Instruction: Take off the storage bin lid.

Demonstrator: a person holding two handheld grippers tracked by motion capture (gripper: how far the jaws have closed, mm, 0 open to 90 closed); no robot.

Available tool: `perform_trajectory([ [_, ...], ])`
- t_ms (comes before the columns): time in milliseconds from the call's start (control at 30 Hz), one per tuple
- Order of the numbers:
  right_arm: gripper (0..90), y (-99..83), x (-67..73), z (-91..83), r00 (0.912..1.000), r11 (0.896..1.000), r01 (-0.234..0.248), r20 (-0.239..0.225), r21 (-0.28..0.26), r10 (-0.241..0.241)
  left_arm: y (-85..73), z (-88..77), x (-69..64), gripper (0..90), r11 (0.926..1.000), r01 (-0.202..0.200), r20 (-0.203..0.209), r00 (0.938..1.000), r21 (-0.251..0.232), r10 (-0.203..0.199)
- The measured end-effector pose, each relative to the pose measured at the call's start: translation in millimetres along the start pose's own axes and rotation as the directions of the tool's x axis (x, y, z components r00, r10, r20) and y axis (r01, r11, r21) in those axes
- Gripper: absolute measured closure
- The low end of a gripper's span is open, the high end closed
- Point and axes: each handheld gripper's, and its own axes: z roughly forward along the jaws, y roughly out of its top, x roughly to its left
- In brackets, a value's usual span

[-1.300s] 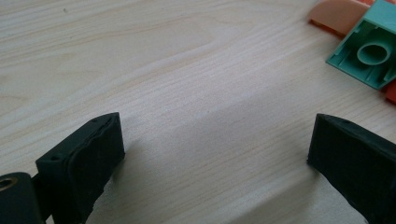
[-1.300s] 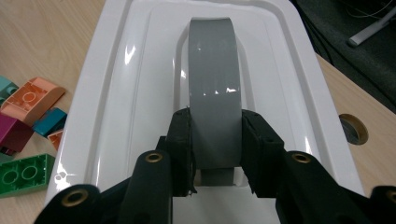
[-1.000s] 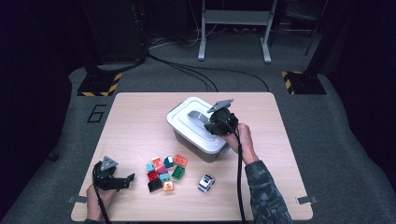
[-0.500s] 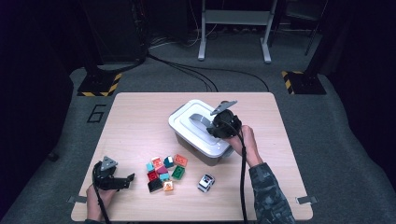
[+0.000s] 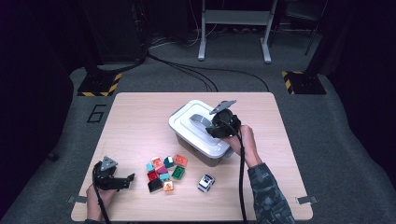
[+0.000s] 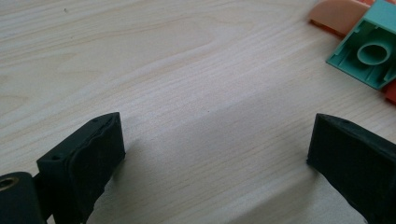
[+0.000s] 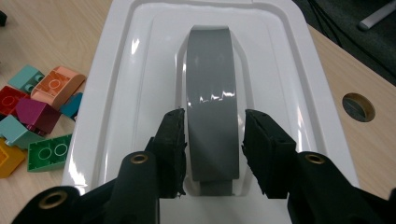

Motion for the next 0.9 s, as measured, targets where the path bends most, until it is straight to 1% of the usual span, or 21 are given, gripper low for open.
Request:
perform_trajectory([
  [67, 54.7, 7.4, 1.5, 1.6, 1.0000, 1.000, 0.003, 0.005, 0.013, -0.003, 0.0, 0.0, 0.1, 3.6, 1.0000, -0.001, 0.000, 1.0000, 0.000, 0.001],
  [133, 55.6, 13.1, 3.4, 4.6, 0.9998, 1.000, 0.010, 0.015, 0.018, -0.010, 0.0, 0.0, 0.0, 3.6, 1.0000, 0.000, 0.000, 1.0000, 0.000, 0.000],
  [167, 57.6, 15.8, 4.5, 6.6, 0.9998, 1.000, 0.014, 0.015, 0.019, -0.014, 0.0, 0.1, 0.2, 3.6, 1.0000, -0.003, 0.000, 1.0000, -0.001, 0.003],
  [200, 59.3, 18.2, 6.8, 8.7, 0.9998, 1.000, 0.002, 0.020, 0.026, -0.002, 0.0, 0.1, 0.1, 3.6, 1.0000, -0.001, 0.000, 1.0000, -0.001, 0.001],
  [267, 63.7, 20.4, 7.6, 13.0, 0.9993, 0.999, 0.018, 0.030, 0.038, -0.020, -0.1, -0.3, -0.3, 3.6, 1.0000, 0.003, 0.002, 1.0000, 0.004, -0.003],
  [300, 65.6, 20.8, 7.9, 14.6, 0.9992, 0.999, 0.022, 0.033, 0.045, -0.024, 0.2, -0.2, 0.3, 3.6, 1.0000, -0.003, 0.003, 1.0000, 0.002, 0.003],
  [333, 65.8, 20.9, 7.8, 15.8, 0.9992, 0.999, 0.020, 0.035, 0.039, -0.021, 0.1, -0.3, 0.1, 3.6, 1.0000, 0.000, 0.005, 1.0000, 0.004, -0.001],
  [400, 66.2, 20.9, 7.9, 15.3, 0.9991, 0.999, 0.020, 0.035, 0.044, -0.022, 0.1, -0.3, 0.1, 3.6, 1.0000, 0.000, 0.005, 1.0000, 0.005, 0.000],
  [433, 66.3, 21.1, 8.0, 15.6, 0.9990, 0.999, 0.018, 0.039, 0.036, -0.020, 0.1, -0.6, 0.0, 3.6, 1.0000, 0.003, 0.007, 1.0000, 0.008, -0.003],
  [500, 66.4, 20.8, 7.9, 14.5, 0.9991, 0.999, 0.018, 0.039, 0.031, -0.019, 0.1, -0.6, 0.0, 3.6, 1.0000, 0.003, 0.007, 1.0000, 0.008, -0.003],
  [533, 66.5, 20.4, 7.9, 13.0, 0.9991, 0.999, 0.014, 0.040, 0.030, -0.015, 0.3, -0.3, 0.4, 3.6, 1.0000, -0.003, 0.003, 1.0000, 0.005, 0.003],
  [633, 66.5, 20.5, 6.6, 9.4, 0.9989, 1.000, 0.019, 0.042, 0.004, -0.019, 0.2, -0.2, 0.3, 3.6, 1.0000, -0.004, 0.002, 1.0000, 0.003, 0.004],
  [733, 66.6, 21.2, 6.6, 5.1, 0.9984, 1.000, 0.020, 0.053, -0.004, -0.020, 0.2, -0.1, 0.4, 3.6, 1.0000, -0.005, 0.002, 1.0000, 0.001, 0.005],
  [767, 66.5, 21.7, 7.1, 3.0, 0.9985, 1.000, 0.007, 0.055, -0.011, -0.006, 0.3, -0.1, 0.5, 3.6, 1.0000, -0.006, 0.002, 1.0000, 0.002, 0.006],
  [800, 66.5, 21.9, 6.4, 1.7, 0.9984, 1.000, 0.014, 0.055, -0.015, -0.013, 0.3, -0.1, 0.5, 3.6, 1.0000, -0.006, 0.002, 1.0000, 0.001, 0.006],
  [833, 66.6, 22.7, 6.6, -1.4, 0.9984, 1.000, 0.009, 0.057, -0.010, -0.009, 0.2, -0.1, 0.3, 3.6, 1.0000, -0.003, 0.002, 1.0000, 0.001, 0.003],
  [900, 66.6, 24.3, 6.8, -5.0, 0.9978, 1.000, 0.005, 0.066, -0.020, -0.004, 0.3, -0.1, 0.5, 3.6, 1.0000, -0.006, 0.002, 1.0000, 0.001, 0.006],
])
